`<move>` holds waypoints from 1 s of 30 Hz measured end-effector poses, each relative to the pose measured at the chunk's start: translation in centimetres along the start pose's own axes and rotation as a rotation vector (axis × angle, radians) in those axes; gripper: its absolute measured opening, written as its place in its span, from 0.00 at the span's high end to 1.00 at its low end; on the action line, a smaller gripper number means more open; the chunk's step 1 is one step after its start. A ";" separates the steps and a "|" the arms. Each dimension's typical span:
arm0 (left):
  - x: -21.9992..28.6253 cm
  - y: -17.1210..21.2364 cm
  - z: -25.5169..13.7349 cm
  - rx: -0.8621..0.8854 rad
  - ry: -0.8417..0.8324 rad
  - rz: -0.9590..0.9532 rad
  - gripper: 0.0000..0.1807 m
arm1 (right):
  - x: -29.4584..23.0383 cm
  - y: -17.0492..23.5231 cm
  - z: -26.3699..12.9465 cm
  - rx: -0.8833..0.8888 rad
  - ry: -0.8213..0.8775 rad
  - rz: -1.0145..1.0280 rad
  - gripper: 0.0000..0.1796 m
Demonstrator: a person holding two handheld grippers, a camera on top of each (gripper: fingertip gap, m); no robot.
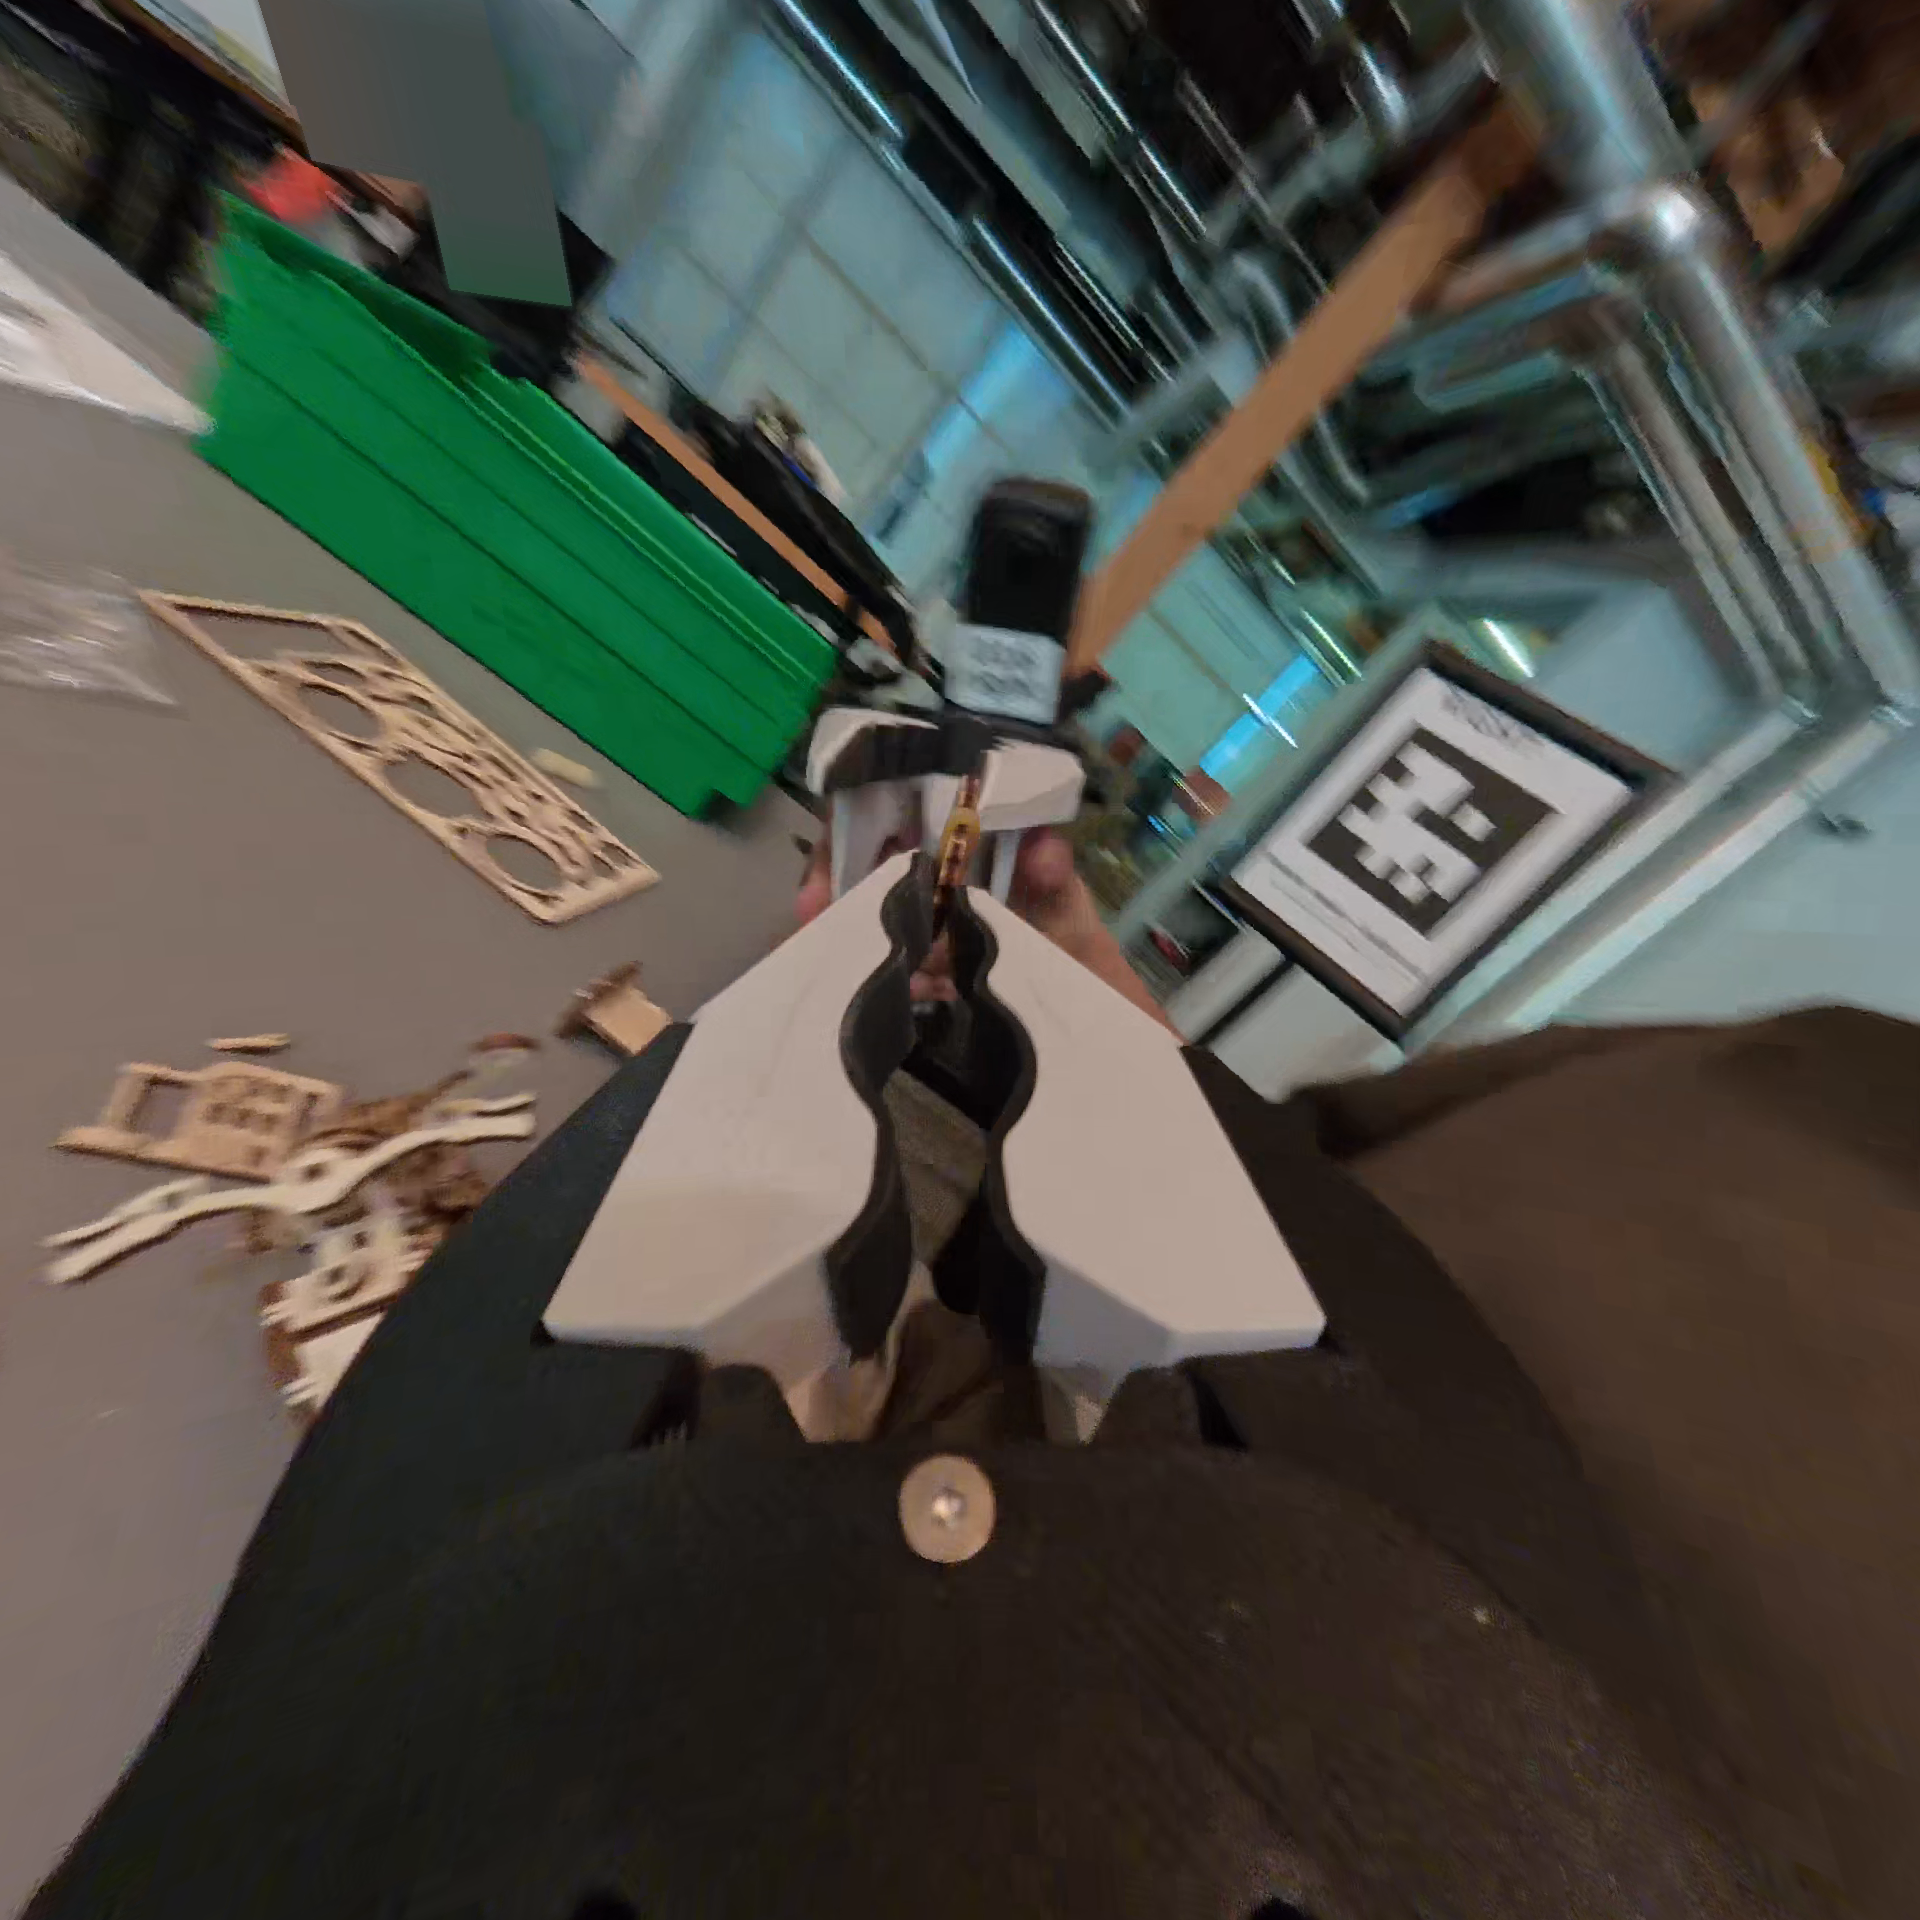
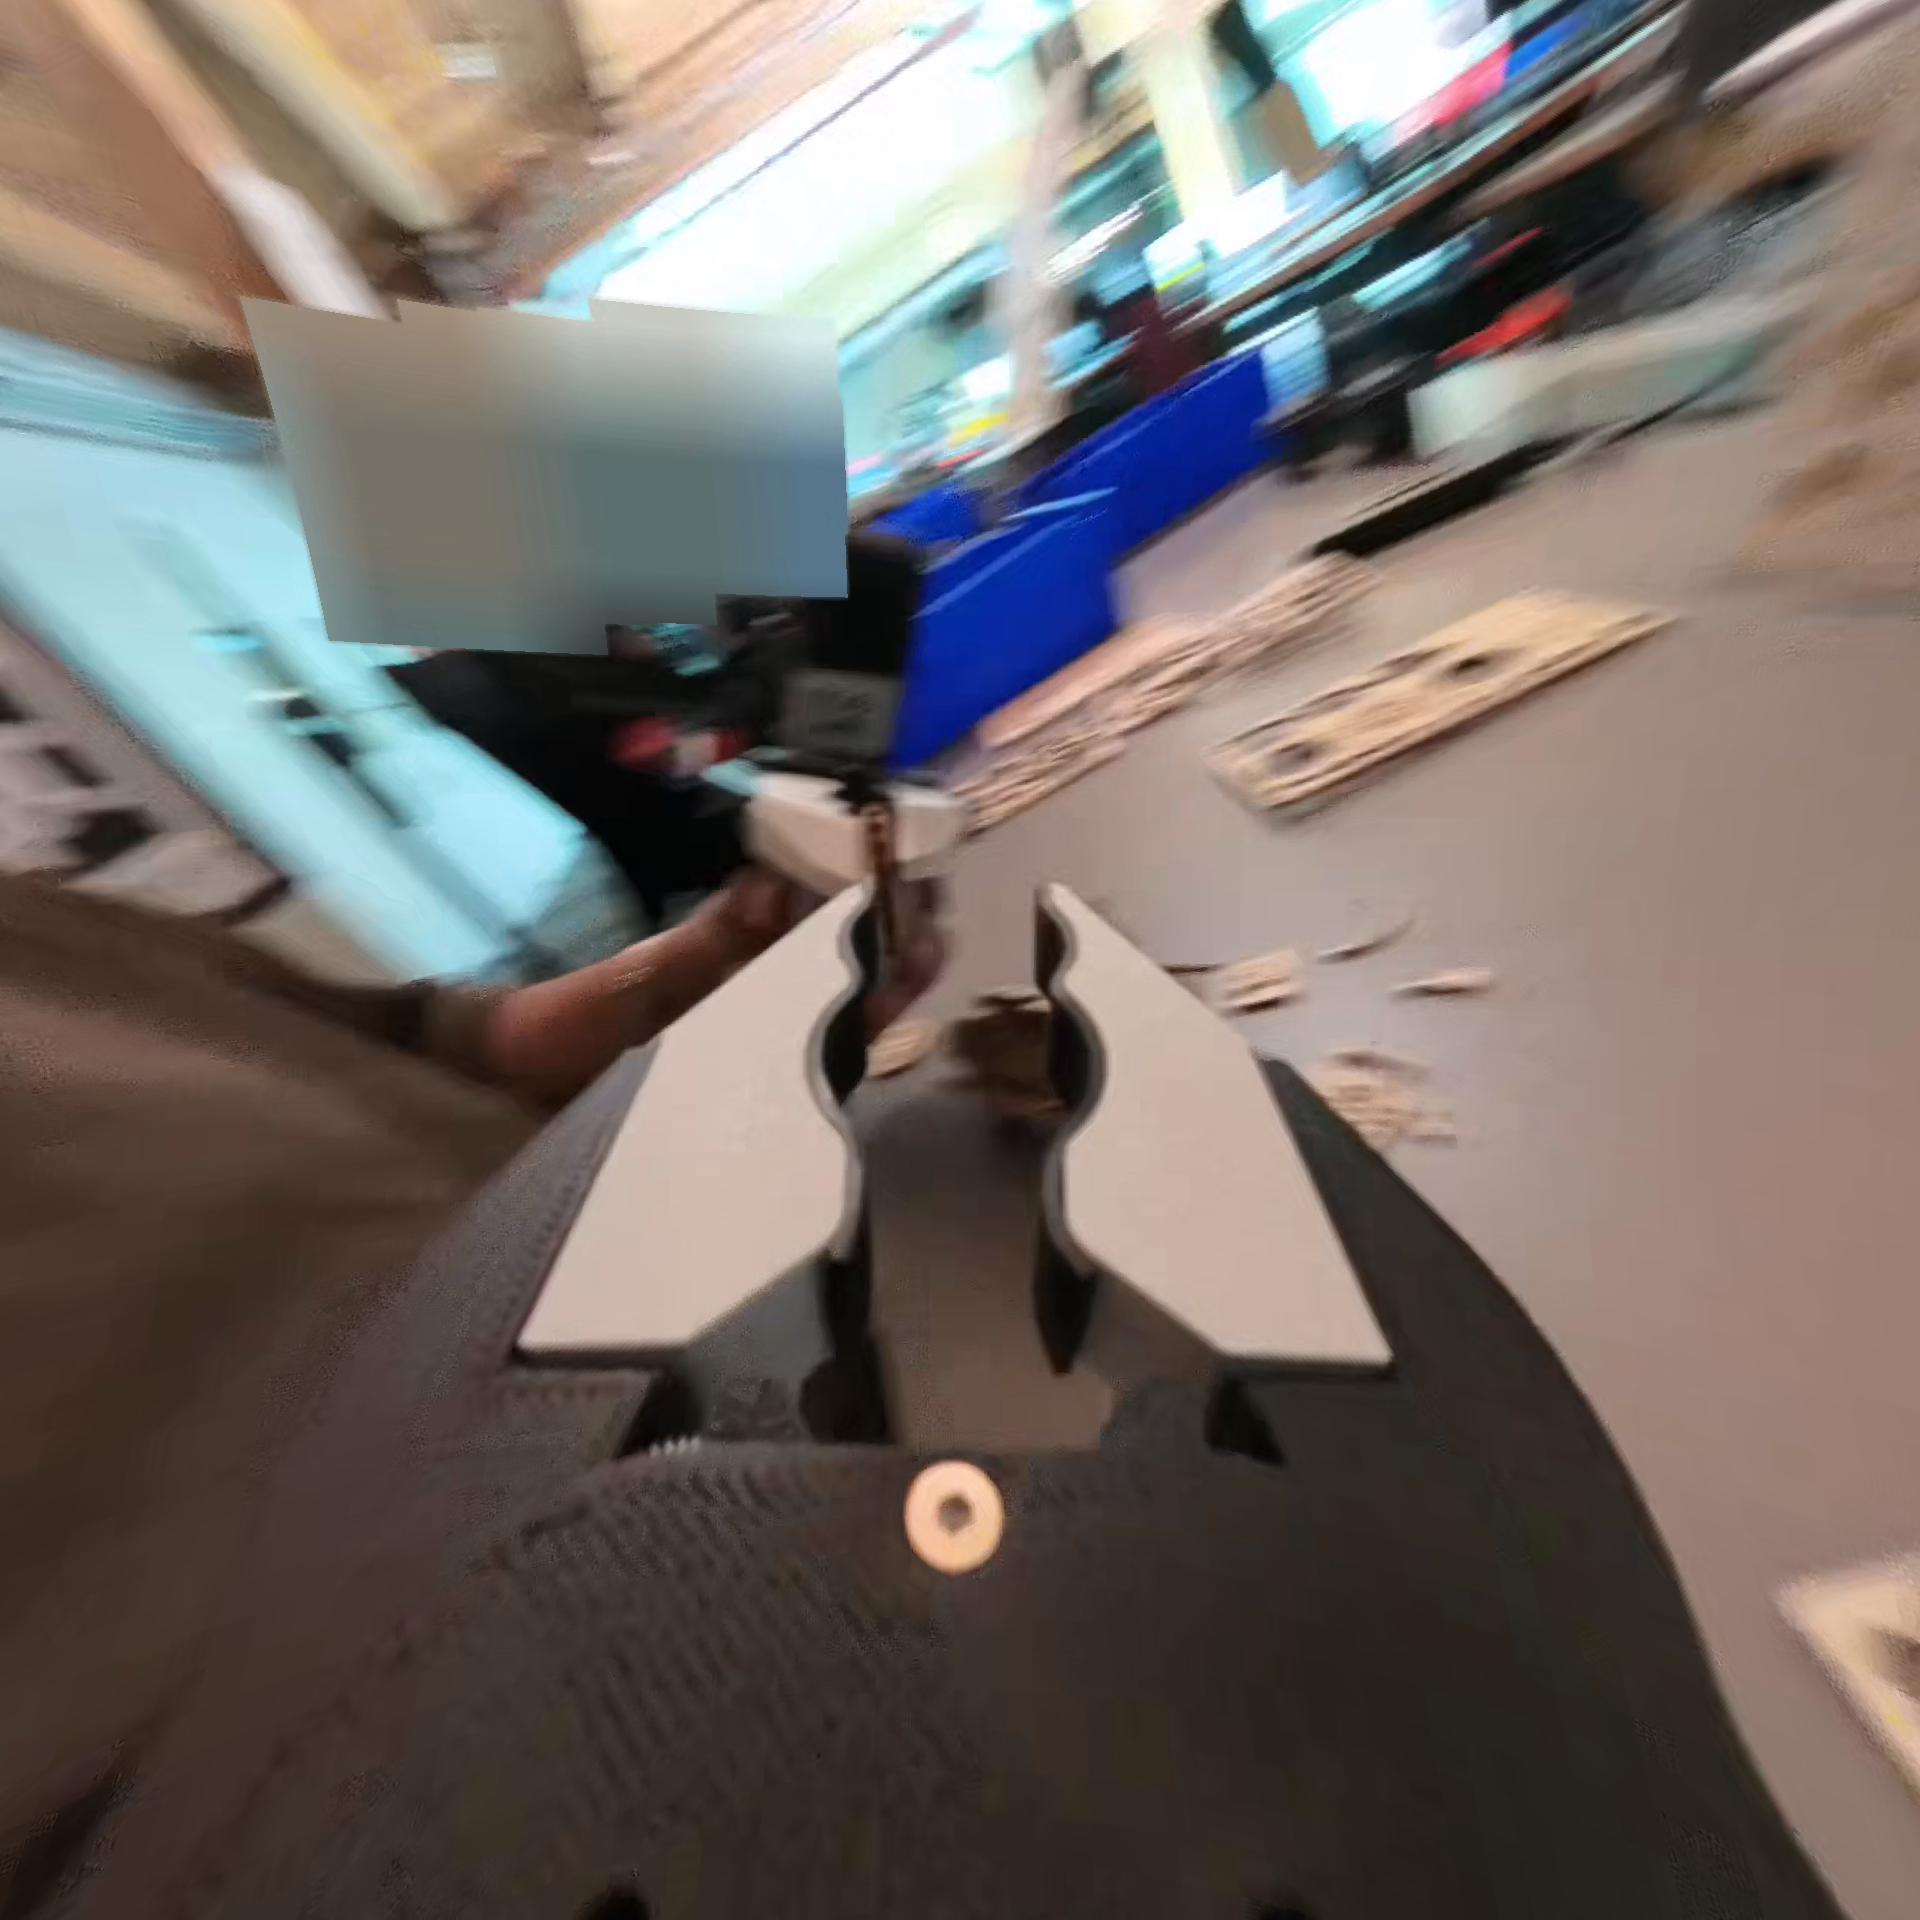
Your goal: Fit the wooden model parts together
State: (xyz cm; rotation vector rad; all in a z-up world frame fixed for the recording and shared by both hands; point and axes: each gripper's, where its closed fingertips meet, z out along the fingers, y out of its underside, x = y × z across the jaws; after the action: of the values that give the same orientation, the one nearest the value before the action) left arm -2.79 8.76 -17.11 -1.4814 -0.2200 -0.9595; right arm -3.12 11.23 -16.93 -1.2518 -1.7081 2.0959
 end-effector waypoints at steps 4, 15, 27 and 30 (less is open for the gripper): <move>-2.8 -2.0 -1.2 0.174 -0.206 0.005 0.99 | 1.4 -2.5 -0.5 0.106 0.368 -0.387 0.80; -1.2 -1.5 0.3 0.238 -0.238 0.017 0.99 | 0.7 -0.4 1.9 -0.079 0.640 -0.830 0.86; -0.8 -1.0 0.4 0.232 -0.225 0.062 1.00 | 0.6 -0.5 1.5 -0.130 0.613 -0.847 0.92; -1.0 -1.5 -0.2 0.264 -0.234 0.054 1.00 | 0.3 -0.5 1.5 -0.127 0.587 -0.840 0.98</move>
State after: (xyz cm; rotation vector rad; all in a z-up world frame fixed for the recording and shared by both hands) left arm -4.48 9.29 -16.66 -1.3453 -0.4568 -0.6834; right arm -4.49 10.46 -16.62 -0.8184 -1.6664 1.0338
